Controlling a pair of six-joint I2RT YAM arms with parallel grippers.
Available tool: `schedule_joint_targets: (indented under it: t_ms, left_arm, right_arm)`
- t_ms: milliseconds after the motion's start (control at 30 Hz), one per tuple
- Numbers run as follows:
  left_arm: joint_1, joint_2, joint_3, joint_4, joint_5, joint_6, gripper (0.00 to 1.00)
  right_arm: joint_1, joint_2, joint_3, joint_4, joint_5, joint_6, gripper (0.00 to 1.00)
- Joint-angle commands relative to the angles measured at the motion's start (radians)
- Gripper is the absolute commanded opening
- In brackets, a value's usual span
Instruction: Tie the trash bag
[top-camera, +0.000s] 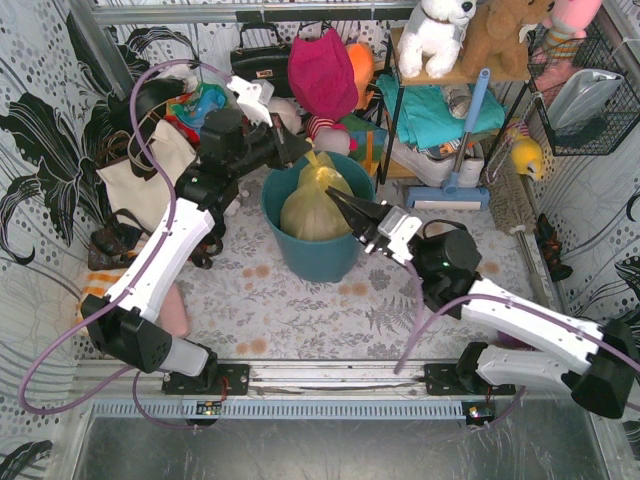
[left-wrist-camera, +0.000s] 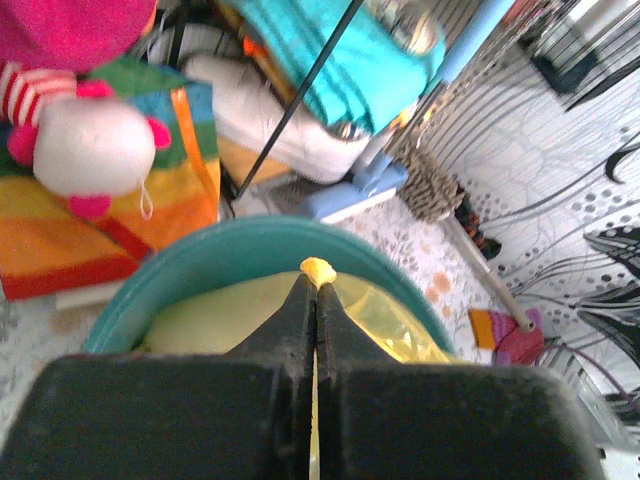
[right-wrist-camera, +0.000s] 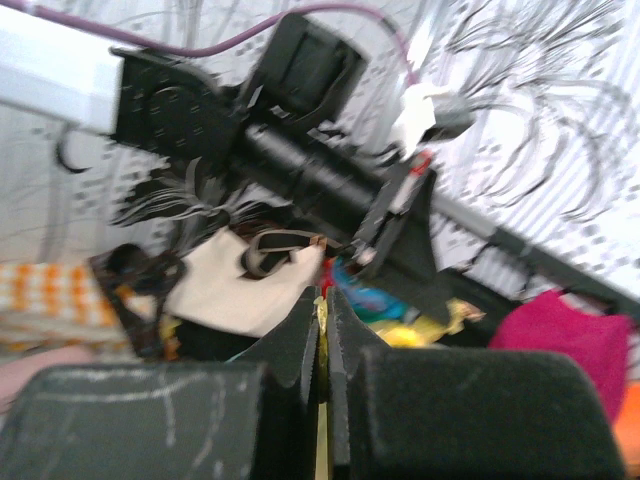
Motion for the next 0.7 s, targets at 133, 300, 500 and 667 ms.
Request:
schedule_joint_targets:
  t_ms: [133,300,500,667]
  left_arm:
    - [0.007,0.066,-0.021,0.109,-0.163,0.016,0.0]
    - [0.009,0.096,-0.022,0.105,-0.205,0.008,0.0]
    - [0.008,0.074,-0.024,0.138,-0.102,-0.028,0.0]
    - [0.008,0.052,-0.038,0.176,0.021,-0.08,0.0]
  right_arm:
    - [0.005,-0.085,-0.097,-0.205,-0.211,0.436,0.0]
    - [0.005,-0.107,-0.094,-0.23,-0.218,0.473,0.0]
    - [0.004,-0.129,-0.031,-0.393,-0.206,0.451,0.0]
    - [0.005,-0.137,0.038,-0.458,-0.098,0.507,0.36]
